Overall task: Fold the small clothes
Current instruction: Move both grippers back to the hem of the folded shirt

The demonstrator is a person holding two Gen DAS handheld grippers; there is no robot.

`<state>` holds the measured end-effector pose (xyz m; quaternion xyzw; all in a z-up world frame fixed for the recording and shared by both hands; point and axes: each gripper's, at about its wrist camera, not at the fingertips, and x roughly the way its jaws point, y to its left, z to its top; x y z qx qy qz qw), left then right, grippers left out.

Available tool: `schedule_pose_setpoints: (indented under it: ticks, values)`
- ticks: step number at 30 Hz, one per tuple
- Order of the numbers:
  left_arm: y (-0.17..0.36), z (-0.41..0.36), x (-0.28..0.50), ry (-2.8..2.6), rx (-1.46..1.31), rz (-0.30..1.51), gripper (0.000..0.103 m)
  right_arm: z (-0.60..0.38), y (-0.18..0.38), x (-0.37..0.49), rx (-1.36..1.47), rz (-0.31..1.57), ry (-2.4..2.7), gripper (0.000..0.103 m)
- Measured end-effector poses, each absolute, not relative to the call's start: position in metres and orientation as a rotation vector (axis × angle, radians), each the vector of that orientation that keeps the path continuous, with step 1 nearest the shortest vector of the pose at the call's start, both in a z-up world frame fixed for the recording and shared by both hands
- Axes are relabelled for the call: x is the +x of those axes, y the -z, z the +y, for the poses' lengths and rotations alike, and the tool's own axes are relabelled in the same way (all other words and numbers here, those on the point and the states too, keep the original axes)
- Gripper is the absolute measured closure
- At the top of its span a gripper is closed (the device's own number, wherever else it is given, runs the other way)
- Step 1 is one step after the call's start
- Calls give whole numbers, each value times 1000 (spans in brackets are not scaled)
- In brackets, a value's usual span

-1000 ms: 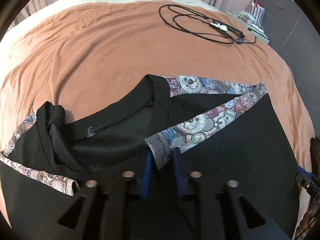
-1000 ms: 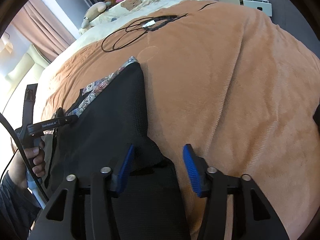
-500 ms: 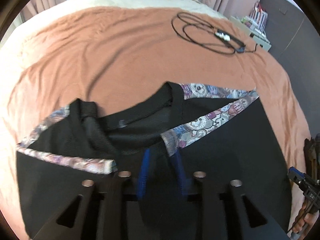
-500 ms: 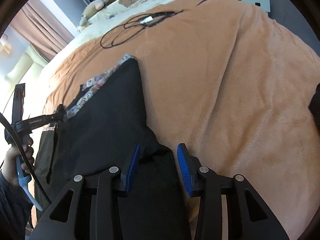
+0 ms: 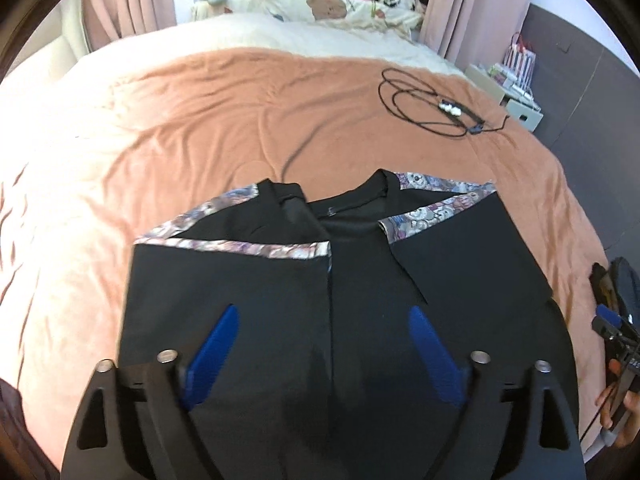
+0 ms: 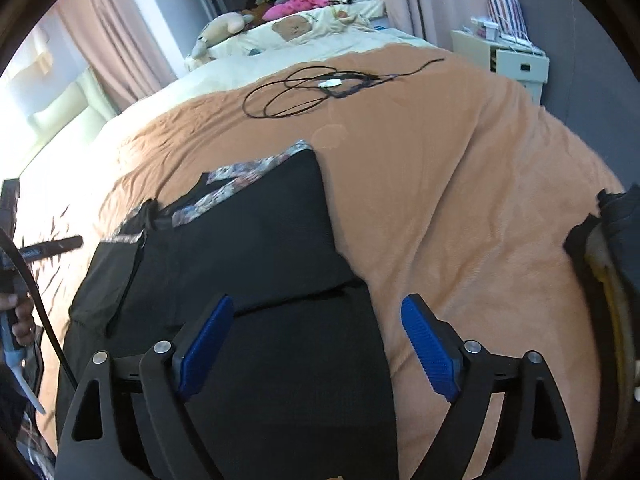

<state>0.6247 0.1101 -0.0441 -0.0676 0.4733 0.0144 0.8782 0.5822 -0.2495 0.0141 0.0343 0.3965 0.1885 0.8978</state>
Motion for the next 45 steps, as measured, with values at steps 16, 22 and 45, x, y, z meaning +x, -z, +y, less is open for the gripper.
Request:
schedule_pose_setpoints:
  ticks: [16, 22, 45]
  values:
    - [2, 146, 482, -31, -187, 896, 4, -271, -70, 474, 51, 728, -245, 0]
    - [-10, 155, 427, -54, -184, 848, 1, -272, -82, 430, 40, 699, -267, 0]
    - [-17, 181, 232, -49, -235, 757, 1, -382, -84, 289, 77, 608, -406, 0]
